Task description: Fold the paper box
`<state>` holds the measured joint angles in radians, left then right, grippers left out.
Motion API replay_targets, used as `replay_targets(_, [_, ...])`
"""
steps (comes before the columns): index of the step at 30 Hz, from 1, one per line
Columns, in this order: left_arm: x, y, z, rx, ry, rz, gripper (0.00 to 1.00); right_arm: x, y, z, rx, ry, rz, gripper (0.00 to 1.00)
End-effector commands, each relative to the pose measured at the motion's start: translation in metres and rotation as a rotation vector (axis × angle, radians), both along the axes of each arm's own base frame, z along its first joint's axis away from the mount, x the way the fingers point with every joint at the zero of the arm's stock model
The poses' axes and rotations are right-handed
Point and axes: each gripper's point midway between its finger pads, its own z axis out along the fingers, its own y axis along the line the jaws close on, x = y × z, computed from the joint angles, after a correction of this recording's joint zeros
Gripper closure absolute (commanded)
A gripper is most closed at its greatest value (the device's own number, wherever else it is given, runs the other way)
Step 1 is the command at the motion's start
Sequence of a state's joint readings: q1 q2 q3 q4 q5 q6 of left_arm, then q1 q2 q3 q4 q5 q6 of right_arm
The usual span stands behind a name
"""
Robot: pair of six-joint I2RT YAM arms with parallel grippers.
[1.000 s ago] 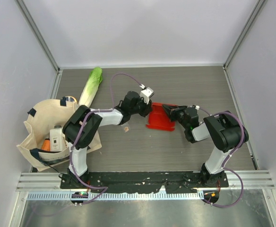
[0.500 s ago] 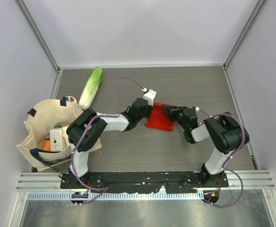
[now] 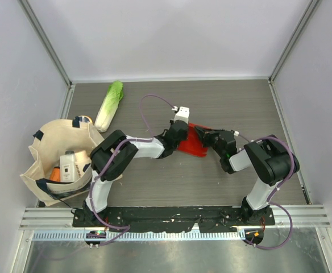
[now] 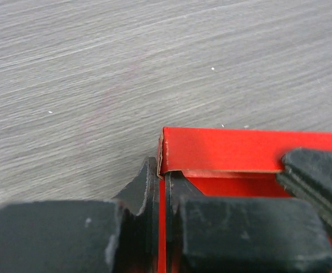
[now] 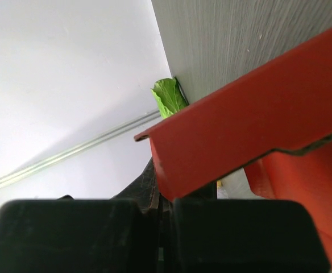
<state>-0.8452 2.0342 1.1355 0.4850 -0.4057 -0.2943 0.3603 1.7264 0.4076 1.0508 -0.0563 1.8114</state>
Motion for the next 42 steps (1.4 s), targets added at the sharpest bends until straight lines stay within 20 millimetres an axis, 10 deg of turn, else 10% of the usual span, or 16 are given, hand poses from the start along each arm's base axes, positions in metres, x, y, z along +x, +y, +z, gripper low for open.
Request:
replay_targets(1, [0.023, 0.021, 0.027, 0.03, -0.064, 0.386, 1.0, -0.019, 0.02, -0.001, 0.074, 0.053, 0.055, 0.99])
replay_targets(7, [0.012, 0.024, 0.001, 0.095, 0.012, 0.373, 1.0, -0.022, 0.029, 0.002, 0.07, 0.071, 0.068, 0.99])
replay_targets(13, [-0.007, -0.007, 0.021, -0.078, 0.015, 0.067, 0.99, -0.018, 0.026, 0.008, 0.059, 0.045, 0.074, 0.99])
replay_targets(27, [-0.052, 0.021, 0.057, -0.213, -0.055, -0.136, 0.58, -0.017, 0.016, 0.012, 0.039, 0.025, 0.073, 0.99])
replay_targets(34, [-0.029, 0.047, 0.043, -0.146, -0.012, -0.003, 0.66, -0.016, 0.017, 0.013, 0.039, 0.025, 0.078, 0.99])
replay_targets(42, [-0.017, 0.027, 0.053, -0.171, -0.072, -0.047, 0.57, -0.014, 0.018, 0.011, 0.034, 0.033, 0.076, 0.99])
